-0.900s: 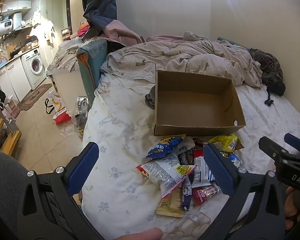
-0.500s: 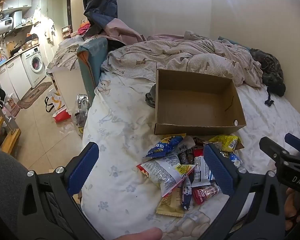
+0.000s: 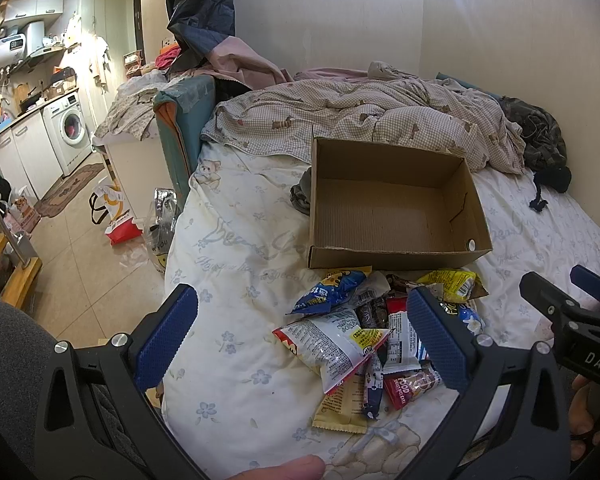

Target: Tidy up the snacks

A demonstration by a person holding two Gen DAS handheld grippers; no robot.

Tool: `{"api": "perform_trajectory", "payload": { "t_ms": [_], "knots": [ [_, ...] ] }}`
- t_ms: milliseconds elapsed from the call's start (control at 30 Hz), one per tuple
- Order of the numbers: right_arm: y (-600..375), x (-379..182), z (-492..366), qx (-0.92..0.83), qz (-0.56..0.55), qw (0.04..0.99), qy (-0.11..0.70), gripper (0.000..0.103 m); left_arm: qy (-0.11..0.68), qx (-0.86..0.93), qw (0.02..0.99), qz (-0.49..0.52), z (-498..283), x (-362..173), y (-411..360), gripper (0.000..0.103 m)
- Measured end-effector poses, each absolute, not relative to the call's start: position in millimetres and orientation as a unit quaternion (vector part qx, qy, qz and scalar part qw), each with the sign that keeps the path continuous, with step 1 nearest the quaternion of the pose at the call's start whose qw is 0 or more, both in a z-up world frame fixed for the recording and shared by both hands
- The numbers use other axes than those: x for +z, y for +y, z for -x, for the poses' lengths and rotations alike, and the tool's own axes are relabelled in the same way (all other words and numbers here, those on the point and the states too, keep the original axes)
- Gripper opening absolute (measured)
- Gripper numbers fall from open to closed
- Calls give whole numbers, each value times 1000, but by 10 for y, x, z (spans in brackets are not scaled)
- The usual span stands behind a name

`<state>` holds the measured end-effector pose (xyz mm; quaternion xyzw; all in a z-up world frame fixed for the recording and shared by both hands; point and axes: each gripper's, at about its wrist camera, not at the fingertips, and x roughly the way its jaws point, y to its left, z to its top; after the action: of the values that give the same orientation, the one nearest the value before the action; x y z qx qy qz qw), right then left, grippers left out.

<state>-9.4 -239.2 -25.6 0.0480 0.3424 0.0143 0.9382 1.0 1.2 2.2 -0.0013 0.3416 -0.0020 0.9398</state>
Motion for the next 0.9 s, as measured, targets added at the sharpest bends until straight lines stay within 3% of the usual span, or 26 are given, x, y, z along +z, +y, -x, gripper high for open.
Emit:
{"api": "perform_trajectory", "payload": {
  "t_ms": [900],
  "knots": [
    [-2388, -294, 119, 14, -48, 938, 342, 103, 342, -3, 940, 0, -9, 8, 13, 103]
  ]
}}
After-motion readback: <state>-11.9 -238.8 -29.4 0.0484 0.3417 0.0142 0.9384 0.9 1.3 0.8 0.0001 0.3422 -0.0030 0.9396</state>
